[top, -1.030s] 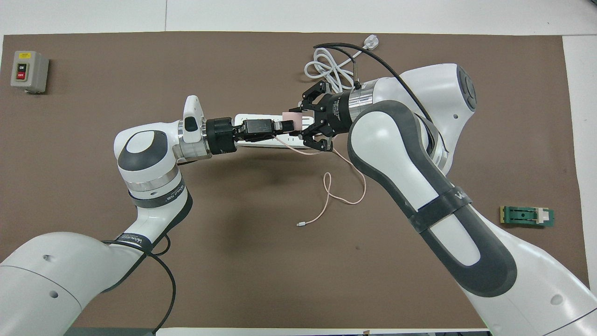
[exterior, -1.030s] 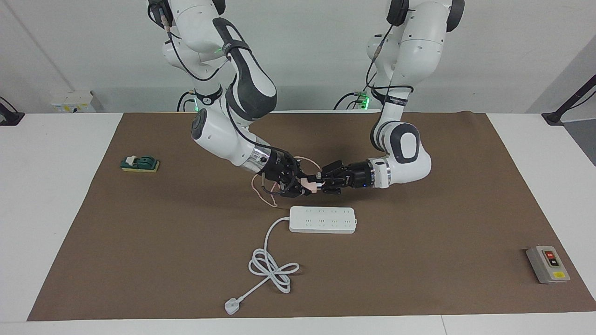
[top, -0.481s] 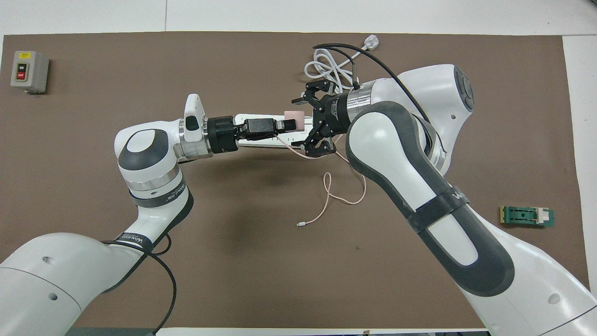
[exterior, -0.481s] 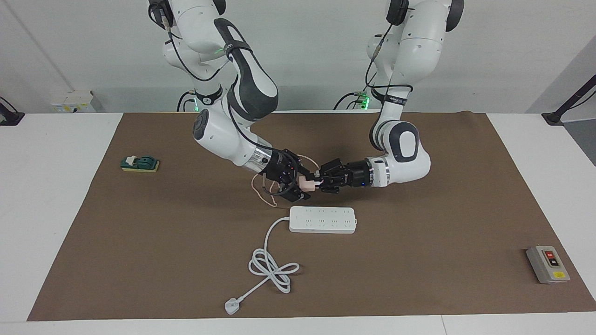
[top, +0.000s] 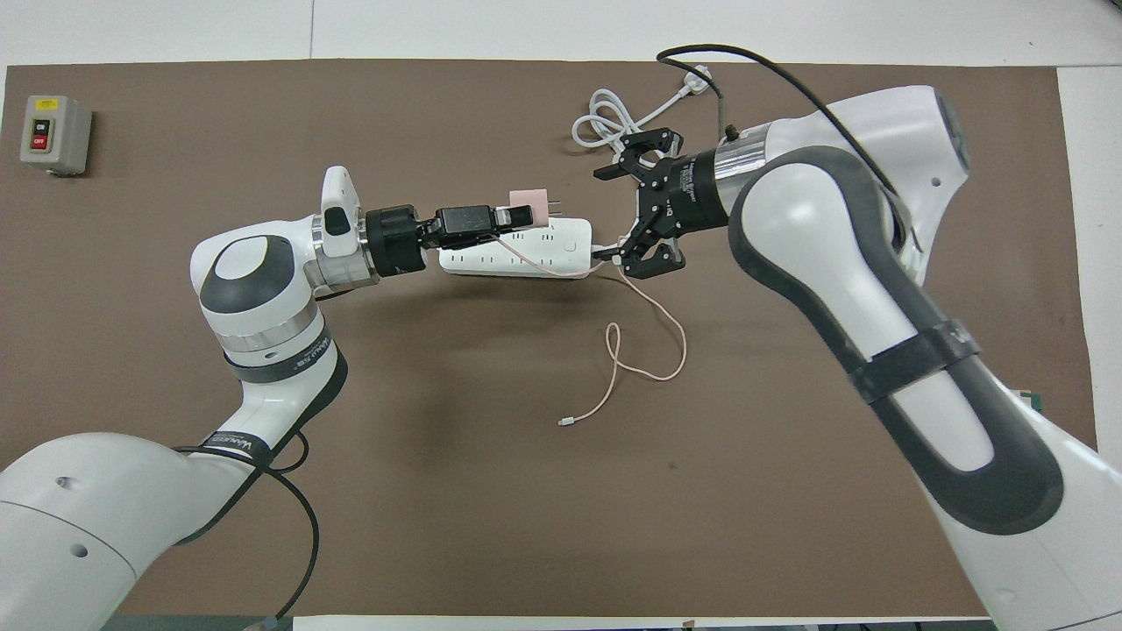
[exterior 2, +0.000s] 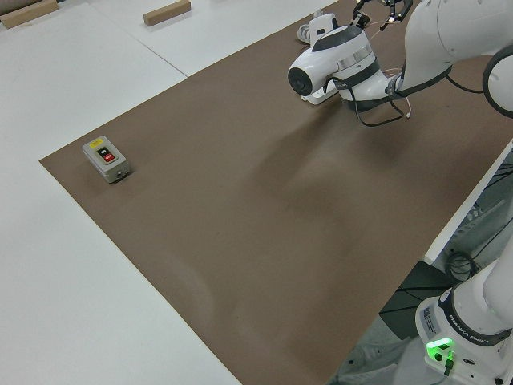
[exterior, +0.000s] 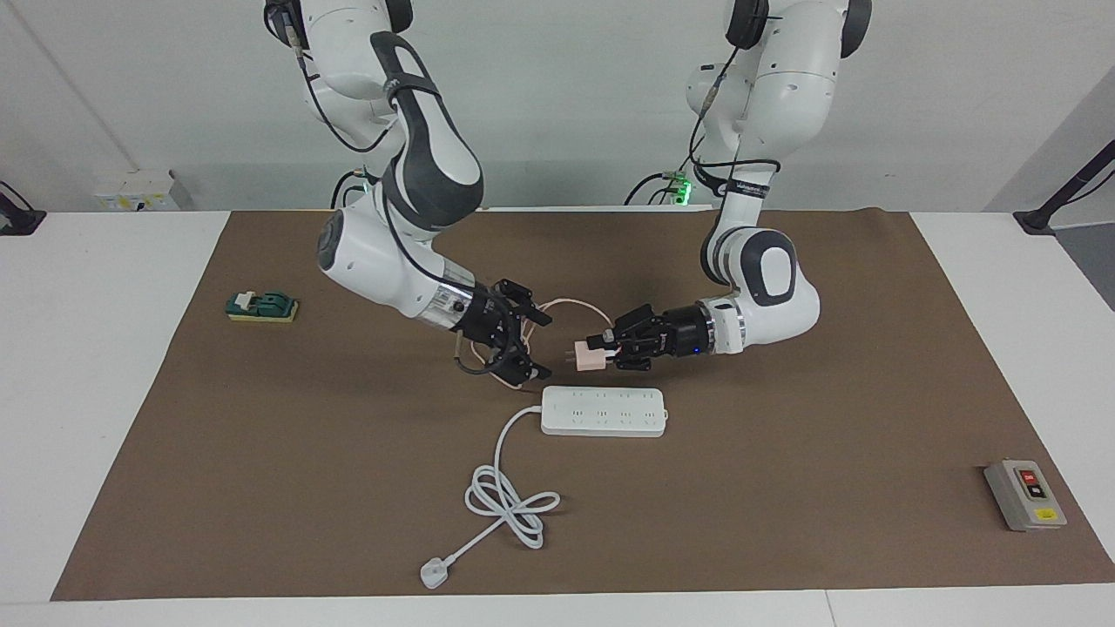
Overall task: Plug charger into power strip
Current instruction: 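Pull the charger back with the left gripper while the right gripper withdraws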
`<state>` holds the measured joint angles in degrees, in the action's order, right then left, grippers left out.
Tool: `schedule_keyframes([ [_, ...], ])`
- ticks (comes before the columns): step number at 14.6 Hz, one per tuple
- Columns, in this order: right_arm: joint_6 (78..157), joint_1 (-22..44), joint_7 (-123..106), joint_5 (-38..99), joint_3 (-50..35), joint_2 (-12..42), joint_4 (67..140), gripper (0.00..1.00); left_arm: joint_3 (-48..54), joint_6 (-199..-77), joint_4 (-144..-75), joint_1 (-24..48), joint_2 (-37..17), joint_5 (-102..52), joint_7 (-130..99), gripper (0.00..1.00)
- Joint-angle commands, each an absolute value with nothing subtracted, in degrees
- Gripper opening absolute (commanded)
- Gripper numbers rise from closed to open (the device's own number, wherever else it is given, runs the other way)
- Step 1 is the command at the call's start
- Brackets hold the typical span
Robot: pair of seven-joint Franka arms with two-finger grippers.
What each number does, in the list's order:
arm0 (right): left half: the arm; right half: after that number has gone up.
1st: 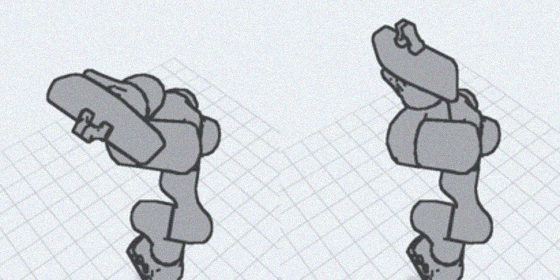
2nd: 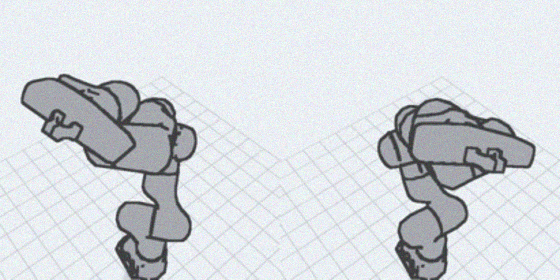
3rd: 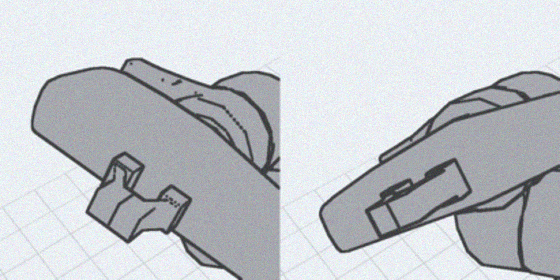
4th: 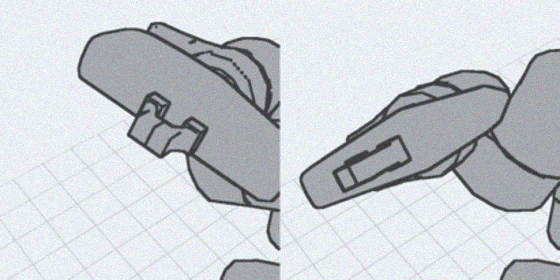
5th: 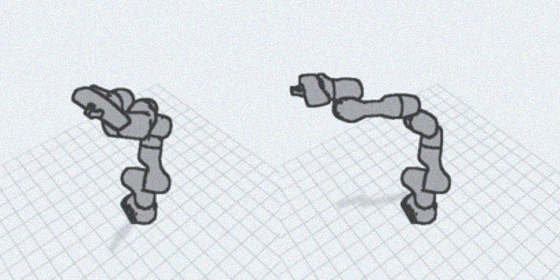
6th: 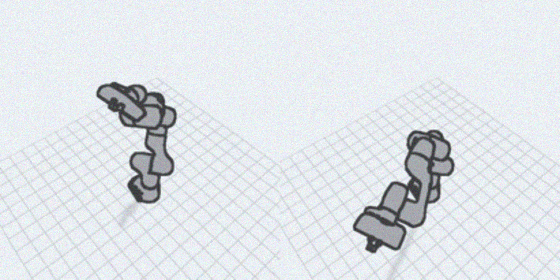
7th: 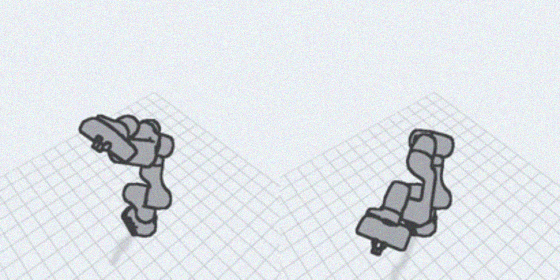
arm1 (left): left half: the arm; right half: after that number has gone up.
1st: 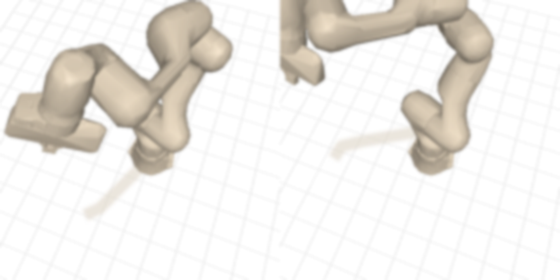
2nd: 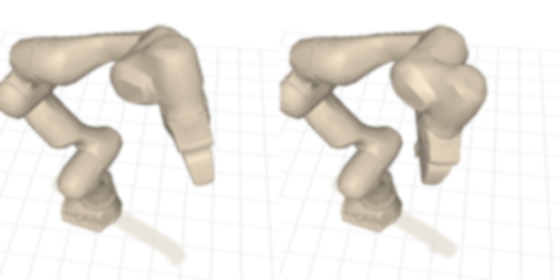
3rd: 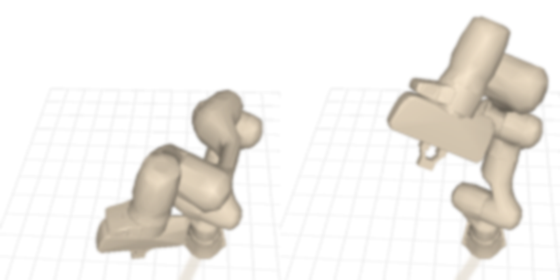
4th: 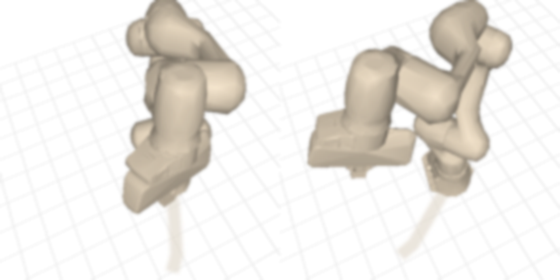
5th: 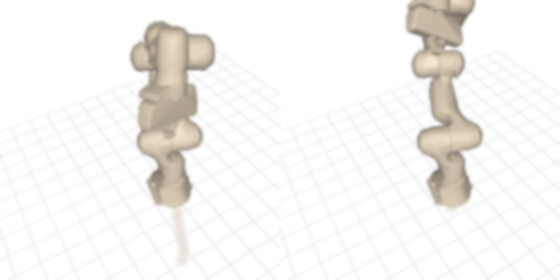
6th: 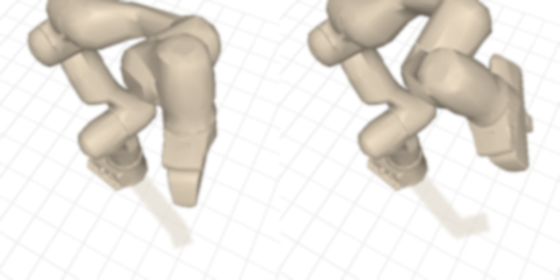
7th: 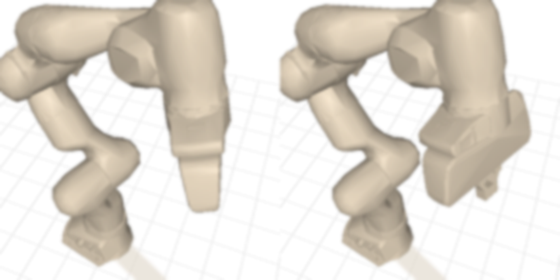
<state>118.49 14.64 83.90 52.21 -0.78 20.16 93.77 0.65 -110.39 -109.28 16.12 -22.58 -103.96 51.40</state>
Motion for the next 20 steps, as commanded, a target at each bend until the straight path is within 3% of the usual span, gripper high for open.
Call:
schedule_keyframes([
  [1, 113.7, 10.6, 85.0, 50.5, -1.1, 17.2, 93.8, 1.00, 0.5, -114.9, -108.3, 15.0, -20.2, -99.7, 47.2, 0.00],
  [5, 109.4, 6.5, 85.0, 46.5, -1.1, 14.2, 93.8, 1.00, 0.4, -125.5, -110.7, 15.3, -13.5, -90.6, 37.5, 0.00],
  [9, 106.4, 4.3, 84.6, 40.1, -1.1, 11.6, 93.8, 1.00, 0.3, -126.7, -112.0, 13.3, -9.5, -71.1, 23.4, 0.00],
  [17, 99.0, -0.3, 71.3, 30.0, -1.1, 7.7, 93.8, 1.00, 0.3, -113.3, -108.8, 7.8, -5.2, -41.4, -7.0, 0.00],
  [20, 96.2, -0.4, 58.9, 22.8, -1.1, 6.4, 93.9, 1.00, 0.2, -109.5, -106.9, 7.5, -4.1, -31.7, -8.8, 0.00],
])
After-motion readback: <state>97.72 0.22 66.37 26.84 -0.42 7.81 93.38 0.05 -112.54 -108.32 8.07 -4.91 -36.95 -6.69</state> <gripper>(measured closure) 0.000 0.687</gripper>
